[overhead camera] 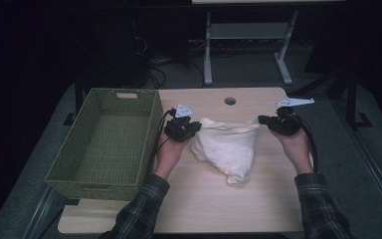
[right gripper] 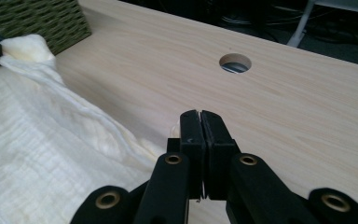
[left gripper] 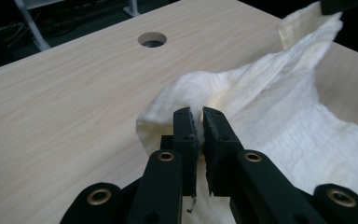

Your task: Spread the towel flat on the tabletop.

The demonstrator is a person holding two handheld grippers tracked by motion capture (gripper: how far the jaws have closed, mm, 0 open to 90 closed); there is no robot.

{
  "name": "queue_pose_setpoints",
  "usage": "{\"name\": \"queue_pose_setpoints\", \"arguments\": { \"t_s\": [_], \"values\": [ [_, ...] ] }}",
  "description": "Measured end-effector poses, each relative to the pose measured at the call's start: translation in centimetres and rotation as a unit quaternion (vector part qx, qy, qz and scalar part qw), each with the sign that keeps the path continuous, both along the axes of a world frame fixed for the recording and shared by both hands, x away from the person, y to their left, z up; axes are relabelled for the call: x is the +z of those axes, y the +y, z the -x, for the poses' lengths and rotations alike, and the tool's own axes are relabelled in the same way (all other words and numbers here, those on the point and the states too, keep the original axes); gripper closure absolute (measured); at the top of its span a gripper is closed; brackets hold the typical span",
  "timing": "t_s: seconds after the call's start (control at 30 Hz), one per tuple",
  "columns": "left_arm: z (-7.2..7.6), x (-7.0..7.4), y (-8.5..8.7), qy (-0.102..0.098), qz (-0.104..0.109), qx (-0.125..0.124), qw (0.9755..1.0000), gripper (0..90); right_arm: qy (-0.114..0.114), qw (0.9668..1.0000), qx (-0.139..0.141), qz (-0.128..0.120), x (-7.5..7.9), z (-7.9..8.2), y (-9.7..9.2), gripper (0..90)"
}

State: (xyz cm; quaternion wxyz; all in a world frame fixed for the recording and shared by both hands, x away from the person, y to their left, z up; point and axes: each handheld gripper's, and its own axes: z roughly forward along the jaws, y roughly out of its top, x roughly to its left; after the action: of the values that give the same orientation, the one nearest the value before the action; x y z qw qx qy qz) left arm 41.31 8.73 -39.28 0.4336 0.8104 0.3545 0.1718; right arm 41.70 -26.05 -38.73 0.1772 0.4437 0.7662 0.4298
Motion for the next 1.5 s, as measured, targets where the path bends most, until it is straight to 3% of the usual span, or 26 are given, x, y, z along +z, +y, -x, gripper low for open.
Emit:
{"name": "queue_pose_setpoints", "arguments": {
  "t_s": [0.27, 0.37, 0.43, 0.47, 0.5, 0.7, 0.93, 1.1, 1.3, 1.5],
  "values": [
    [-2.7, -2.3, -0.8, 0.026, -0.01, 0.008, 0.9996, 82.8, 0.014, 0.9997, -0.02, 0.008, -2.0, -1.8, 0.4, 87.3],
    [-2.8, -2.8, -1.0, 0.031, -0.02, 0.008, 0.9993, 74.1, 0.022, 0.9994, -0.025, 0.002, -2.4, -2.0, 0.4, 72.6],
    [-2.7, -2.7, -1.0, 0.033, -0.021, 0.003, 0.9992, 64.3, 0.02, 0.9996, -0.021, -0.003, -2.3, -1.9, 0.2, 67.7],
    [-2.6, -2.7, -1.1, 0.033, -0.022, 0.003, 0.9992, 64.3, 0.02, 0.9996, -0.021, -0.003, -2.3, -1.9, 0.2, 67.7],
    [-2.4, -2.5, -1.1, 0.034, -0.026, -0.003, 0.9991, 56.1, 0.018, 0.9996, -0.017, -0.011, -2.0, -1.6, 0.1, 63.6],
    [-0.5, -1.9, -0.7, 0.039, -0.015, -0.025, 0.9988, 41.9, 0.016, 0.9997, 0.011, -0.016, -1.5, 0.2, 0.3, 59.8],
    [1.5, -2.0, -0.1, 0.049, -0.009, -0.045, 0.9978, 36.7, 0.021, 0.9992, 0.032, -0.007, -2.0, 2.1, 0.8, 59.9],
    [3.8, -2.5, 0.2, 0.067, 0.003, -0.07, 0.9953, 35.0, 0.021, 0.9987, 0.046, -0.008, -2.5, 3.9, 0.8, 60.2],
    [5.9, -3.0, 0.5, 0.07, -0.001, -0.088, 0.9937, 33.2, 0.018, 0.9984, 0.054, -0.004, -3.1, 6.1, 0.7, 60.9],
    [7.6, -3.4, 1.0, 0.072, 0.003, -0.1, 0.9923, 31.9, 0.029, 0.9975, 0.063, 0.01, -4.3, 8.1, 0.6, 61.3]
  ]
}}
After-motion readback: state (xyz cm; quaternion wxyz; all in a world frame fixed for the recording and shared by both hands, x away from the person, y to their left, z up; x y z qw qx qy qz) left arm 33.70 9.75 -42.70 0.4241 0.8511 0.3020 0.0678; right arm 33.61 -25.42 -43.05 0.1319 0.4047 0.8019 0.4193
